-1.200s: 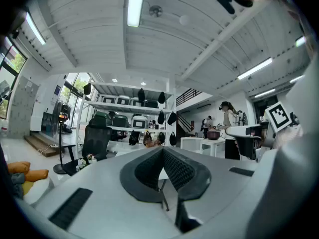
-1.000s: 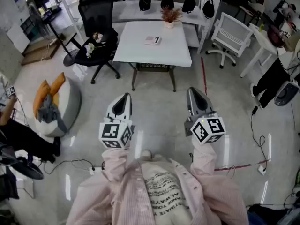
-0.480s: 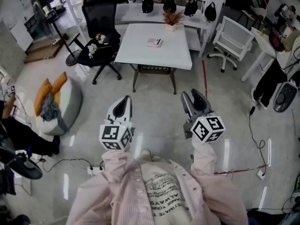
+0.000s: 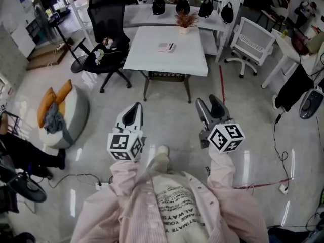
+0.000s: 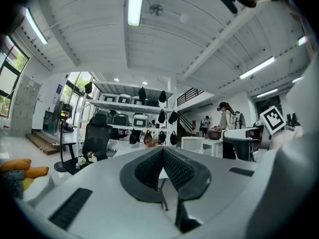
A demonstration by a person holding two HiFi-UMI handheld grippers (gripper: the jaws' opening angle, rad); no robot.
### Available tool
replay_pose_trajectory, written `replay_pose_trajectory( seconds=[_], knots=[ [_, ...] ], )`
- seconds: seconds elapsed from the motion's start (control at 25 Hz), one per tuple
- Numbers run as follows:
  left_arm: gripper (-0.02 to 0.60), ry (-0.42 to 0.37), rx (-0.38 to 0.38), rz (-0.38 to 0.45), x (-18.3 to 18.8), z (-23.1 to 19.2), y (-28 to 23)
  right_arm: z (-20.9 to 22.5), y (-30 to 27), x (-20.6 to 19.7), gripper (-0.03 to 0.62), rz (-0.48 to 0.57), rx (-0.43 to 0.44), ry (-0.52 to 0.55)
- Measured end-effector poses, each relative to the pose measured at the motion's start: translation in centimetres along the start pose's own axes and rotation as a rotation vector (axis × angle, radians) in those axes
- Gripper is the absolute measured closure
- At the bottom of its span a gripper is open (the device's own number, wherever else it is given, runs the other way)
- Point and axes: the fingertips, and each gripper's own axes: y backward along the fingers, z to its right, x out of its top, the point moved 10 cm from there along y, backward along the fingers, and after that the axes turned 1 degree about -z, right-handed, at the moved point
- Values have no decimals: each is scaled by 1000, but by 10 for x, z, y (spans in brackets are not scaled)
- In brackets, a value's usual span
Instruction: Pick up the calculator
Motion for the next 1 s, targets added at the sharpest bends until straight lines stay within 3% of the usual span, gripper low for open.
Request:
replay_pose_trajectory(
  seconds=[0.36, 1.0],
  knots=[
    [580, 26, -3, -31, -13, -20, -56, 34, -45, -9, 378, -28, -25, -9],
    [580, 54, -34, -110, -23, -96, -213, 109, -185, -22, 379, -61, -104, -89]
  ],
)
